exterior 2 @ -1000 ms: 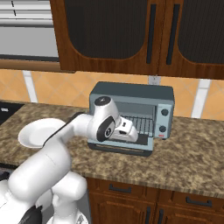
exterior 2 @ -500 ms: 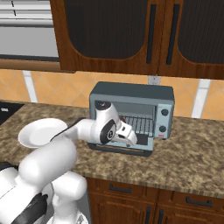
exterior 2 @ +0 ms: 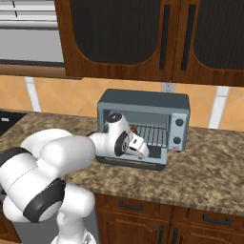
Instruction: Pick up the kebab skewer and baguette bread, and place them inside the toaster oven. Close the toaster oven door and start by setting the timer.
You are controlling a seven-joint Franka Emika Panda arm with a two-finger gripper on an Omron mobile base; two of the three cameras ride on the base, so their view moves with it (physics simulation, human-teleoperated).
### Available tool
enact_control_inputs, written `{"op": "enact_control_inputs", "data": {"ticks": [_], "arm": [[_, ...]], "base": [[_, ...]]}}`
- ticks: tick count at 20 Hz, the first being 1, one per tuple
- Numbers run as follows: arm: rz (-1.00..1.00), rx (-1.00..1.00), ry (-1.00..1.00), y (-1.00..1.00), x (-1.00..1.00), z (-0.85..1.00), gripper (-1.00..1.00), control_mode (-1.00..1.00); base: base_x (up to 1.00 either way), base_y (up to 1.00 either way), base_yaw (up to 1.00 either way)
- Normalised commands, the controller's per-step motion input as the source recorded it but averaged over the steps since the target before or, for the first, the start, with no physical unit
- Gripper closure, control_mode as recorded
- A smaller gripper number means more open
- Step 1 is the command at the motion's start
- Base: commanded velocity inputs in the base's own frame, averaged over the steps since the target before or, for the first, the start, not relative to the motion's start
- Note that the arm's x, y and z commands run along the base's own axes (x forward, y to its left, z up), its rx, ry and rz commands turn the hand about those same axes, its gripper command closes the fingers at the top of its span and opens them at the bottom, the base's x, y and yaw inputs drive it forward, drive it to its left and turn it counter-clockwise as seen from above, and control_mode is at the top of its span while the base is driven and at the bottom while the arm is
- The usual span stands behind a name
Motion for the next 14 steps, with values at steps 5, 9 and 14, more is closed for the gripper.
{"op": "enact_control_inputs", "data": {"ticks": [5, 9, 14], "arm": [[-0.14, 0.03, 0.0, 0.0, 0.43, -0.22, -1.0, -1.0], [-0.13, 0.07, 0.0, -0.02, 0.39, -0.04, -1.0, -1.0], [-0.13, 0.08, 0.0, 0.0, 0.31, -0.11, -1.0, -1.0]], "base": [[0.0, 0.0, 0.0], [0.0, 0.0, 0.0], [0.0, 0.0, 0.0]]}}
